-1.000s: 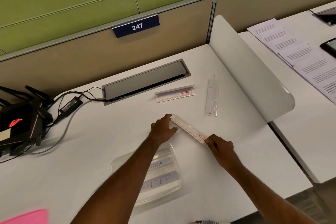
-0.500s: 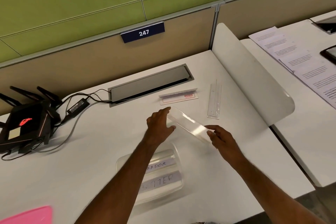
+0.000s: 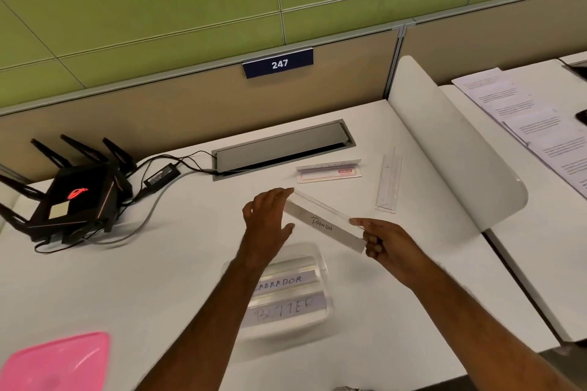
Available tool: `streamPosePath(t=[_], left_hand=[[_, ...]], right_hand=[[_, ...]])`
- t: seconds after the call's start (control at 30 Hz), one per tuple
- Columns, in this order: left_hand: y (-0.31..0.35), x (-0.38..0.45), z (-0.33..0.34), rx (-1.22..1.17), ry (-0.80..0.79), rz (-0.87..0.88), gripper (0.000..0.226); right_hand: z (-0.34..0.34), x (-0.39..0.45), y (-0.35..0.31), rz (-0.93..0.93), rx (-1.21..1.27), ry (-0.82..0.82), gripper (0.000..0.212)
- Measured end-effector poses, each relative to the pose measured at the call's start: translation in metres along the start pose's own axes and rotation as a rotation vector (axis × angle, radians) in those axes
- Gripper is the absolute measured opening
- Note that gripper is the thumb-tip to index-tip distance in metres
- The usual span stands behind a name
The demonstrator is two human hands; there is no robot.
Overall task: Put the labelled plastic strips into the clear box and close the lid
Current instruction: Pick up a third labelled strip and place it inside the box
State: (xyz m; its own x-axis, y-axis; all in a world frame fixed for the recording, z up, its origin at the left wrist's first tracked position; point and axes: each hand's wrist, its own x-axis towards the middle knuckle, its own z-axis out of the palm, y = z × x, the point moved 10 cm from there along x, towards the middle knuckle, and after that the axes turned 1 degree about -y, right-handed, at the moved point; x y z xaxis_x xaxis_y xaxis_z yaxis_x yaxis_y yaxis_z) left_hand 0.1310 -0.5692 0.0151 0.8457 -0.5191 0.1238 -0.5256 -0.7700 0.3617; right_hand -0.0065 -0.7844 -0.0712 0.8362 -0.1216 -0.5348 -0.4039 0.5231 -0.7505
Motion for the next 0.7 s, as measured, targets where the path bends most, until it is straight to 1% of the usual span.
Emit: streamPosePath(t=[0.13,0.2,0.3,0.4,0.47,0.57,0.7], left_hand=[[0.001,-0.014,-0.023,0.062,0.084,0.034,0.082],[0.000,-0.020,-0.034,0.111,0.120,0.049,0.078],[-0.003,-0.026,-0.044,0.161,0.112,0.065,0.073],[-0.009,-0.030,-0.050,0.137,0.092,0.091,0.071],[-0.013,-0.034,-0.054,0.102,0.084,0.113,0.070],[-0.019,-0.042,-0.058,0.084,0.074,0.120,0.071],[-0.032,-0.055,-0.066,0.083,0.085,0.095,0.073]], right_hand=[[0.014,-0.003,0.015,0.105,0.104,-0.070,0.031],[0.021,-0.006,0.021,0.136,0.136,-0.104,0.037],[0.029,-0.010,0.024,0.156,0.163,-0.135,0.043],[0.035,-0.011,0.026,0.174,0.160,-0.154,0.038],[0.039,-0.011,0.025,0.166,0.090,-0.159,0.035],[0.046,-0.010,0.021,0.118,-0.108,-0.144,0.030],[0.058,-0.006,0.005,-0.051,-0.314,-0.100,0.025]])
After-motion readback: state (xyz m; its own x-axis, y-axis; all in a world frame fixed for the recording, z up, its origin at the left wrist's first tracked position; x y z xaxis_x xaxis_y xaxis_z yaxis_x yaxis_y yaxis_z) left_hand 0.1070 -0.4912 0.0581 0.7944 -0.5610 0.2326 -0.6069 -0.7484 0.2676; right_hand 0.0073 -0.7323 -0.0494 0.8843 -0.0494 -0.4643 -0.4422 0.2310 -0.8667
